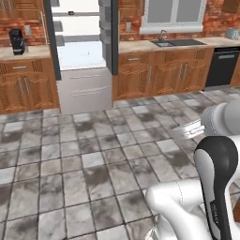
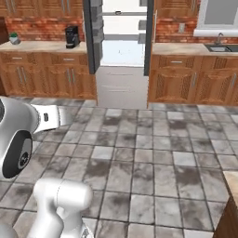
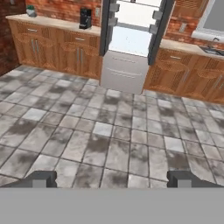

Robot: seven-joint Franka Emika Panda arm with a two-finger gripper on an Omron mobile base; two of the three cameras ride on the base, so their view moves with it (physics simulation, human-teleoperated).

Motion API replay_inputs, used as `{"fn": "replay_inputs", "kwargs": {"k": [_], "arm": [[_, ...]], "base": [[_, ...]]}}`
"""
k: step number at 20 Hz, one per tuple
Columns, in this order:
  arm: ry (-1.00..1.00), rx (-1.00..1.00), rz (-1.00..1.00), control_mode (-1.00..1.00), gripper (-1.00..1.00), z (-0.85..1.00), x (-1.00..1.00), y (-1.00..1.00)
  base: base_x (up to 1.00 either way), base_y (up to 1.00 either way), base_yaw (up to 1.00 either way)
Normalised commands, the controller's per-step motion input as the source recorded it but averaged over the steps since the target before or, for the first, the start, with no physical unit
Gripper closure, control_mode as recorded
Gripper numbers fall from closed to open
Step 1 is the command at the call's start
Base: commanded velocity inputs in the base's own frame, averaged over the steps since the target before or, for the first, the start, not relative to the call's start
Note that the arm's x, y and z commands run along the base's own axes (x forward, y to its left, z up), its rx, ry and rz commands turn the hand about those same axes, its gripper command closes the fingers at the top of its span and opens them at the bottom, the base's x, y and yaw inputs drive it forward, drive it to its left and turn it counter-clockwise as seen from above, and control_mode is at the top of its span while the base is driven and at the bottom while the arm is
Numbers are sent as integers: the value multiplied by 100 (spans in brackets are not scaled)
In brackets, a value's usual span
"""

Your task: Take the cakes from the fridge and place them on the empty tray on the dining counter.

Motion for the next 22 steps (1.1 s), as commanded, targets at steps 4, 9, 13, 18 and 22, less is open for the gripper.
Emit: {"fn": "replay_inputs", "kwargs": {"k": [4, 9, 13, 18, 22], "arm": [[0, 0, 0, 100, -100, 0, 0, 0], [0, 0, 0, 100, -100, 0, 0, 0], [0, 0, 0, 100, -100, 0, 0, 0], [0, 0, 0, 100, -100, 0, 0, 0], [0, 0, 0, 100, -100, 0, 0, 0]], "base": [[100, 20, 1], [100, 26, 3], [100, 38, 7], [100, 38, 9], [100, 21, 6]]}}
